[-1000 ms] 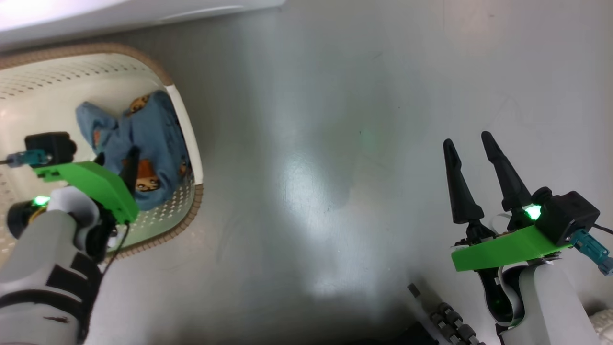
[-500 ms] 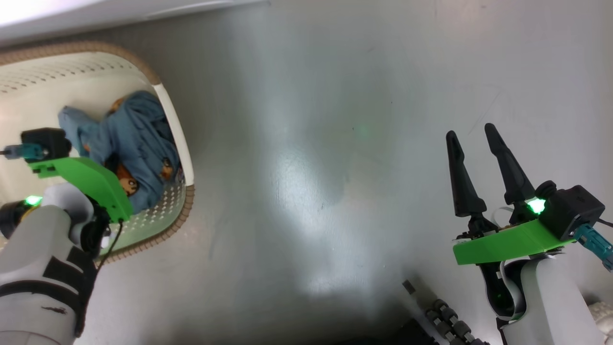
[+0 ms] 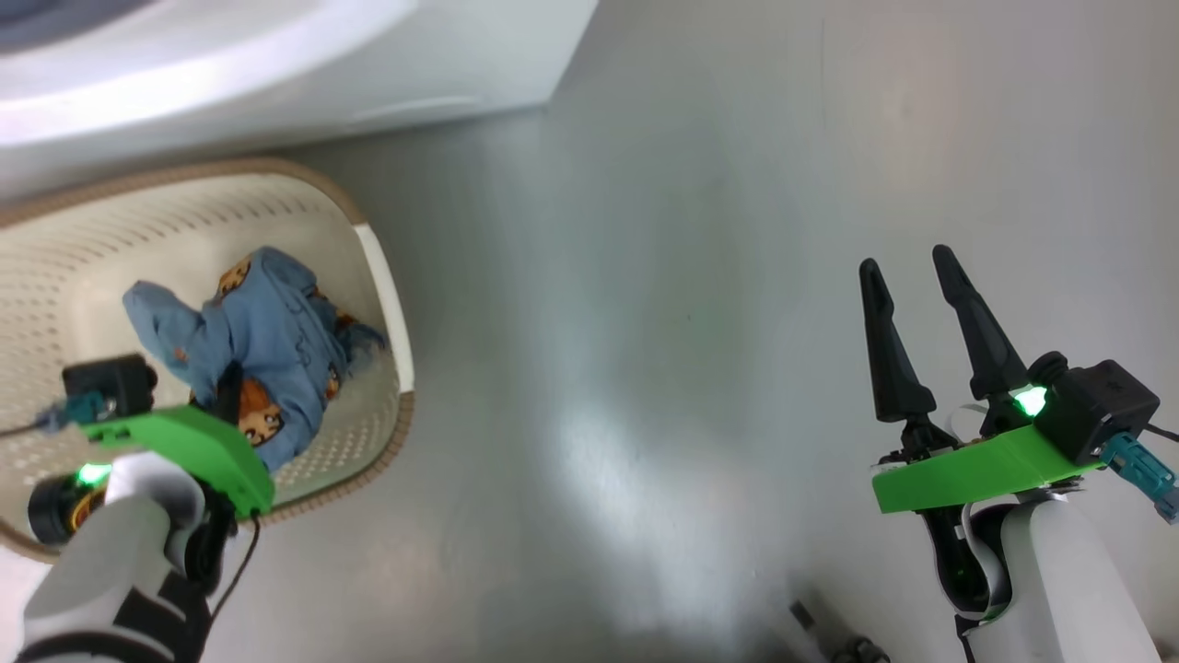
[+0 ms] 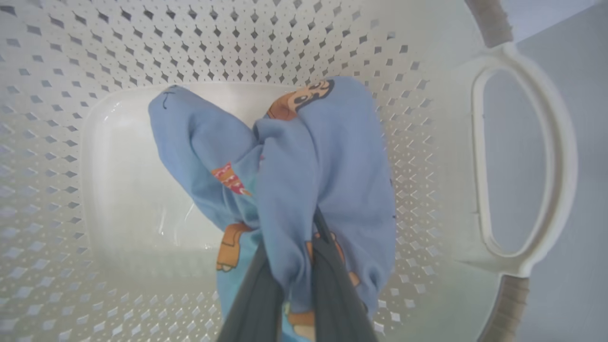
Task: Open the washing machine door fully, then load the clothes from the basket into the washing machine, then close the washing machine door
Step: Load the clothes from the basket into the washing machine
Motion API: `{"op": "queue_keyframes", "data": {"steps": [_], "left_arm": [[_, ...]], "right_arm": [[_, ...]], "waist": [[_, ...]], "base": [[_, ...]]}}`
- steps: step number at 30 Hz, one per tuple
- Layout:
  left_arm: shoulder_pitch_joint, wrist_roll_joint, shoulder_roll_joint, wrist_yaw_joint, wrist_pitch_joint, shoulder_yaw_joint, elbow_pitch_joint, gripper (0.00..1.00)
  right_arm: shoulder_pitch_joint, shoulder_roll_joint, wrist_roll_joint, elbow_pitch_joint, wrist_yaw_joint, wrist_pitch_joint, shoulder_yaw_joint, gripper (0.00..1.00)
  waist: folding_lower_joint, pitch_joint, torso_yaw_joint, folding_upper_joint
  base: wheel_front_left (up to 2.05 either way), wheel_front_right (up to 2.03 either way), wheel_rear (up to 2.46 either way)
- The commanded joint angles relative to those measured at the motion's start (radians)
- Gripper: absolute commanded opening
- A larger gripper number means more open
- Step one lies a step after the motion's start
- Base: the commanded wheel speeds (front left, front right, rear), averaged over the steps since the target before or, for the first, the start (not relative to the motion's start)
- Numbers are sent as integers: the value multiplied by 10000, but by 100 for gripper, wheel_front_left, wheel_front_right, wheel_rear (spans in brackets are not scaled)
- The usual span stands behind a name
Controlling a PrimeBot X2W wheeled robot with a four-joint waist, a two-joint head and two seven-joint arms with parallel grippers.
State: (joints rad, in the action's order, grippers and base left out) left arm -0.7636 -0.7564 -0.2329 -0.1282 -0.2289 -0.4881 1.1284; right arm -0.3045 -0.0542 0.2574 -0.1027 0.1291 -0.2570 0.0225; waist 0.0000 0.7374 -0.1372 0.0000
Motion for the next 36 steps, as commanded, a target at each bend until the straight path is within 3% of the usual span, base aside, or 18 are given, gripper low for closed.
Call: {"op": "queue_keyframes", "data": {"steps": [1, 4, 14, 24, 36], "left_arm": [[390, -38, -432, -25, -152, 227, -120, 0], [764, 2, -501, -25, -307, 401, -449, 0], [2756, 1360, -538, 443, -327, 2561, -3766, 0], [4743, 2994, 212, 413, -328, 4636, -6678, 0], [6422, 4506, 1173, 458, -328, 6174, -9301, 0]], "right_arm": [[451, -13, -37, 144, 16, -48, 187, 100], [561, -61, -34, 62, 16, -48, 164, 100], [970, -289, 13, -258, 16, -48, 148, 100], [1439, -425, 23, -434, 16, -48, 151, 100], [1846, -602, -26, -518, 16, -48, 276, 100]], "waist": [[0, -676, 233, 0], [0, -1143, 347, 0], [0, -2646, 726, 0], [0, -4123, 959, 0], [0, -5472, 1113, 0]], "base": [[0, 0, 0], [0, 0, 0], [0, 0, 0], [0, 0, 0], [0, 0, 0]]}}
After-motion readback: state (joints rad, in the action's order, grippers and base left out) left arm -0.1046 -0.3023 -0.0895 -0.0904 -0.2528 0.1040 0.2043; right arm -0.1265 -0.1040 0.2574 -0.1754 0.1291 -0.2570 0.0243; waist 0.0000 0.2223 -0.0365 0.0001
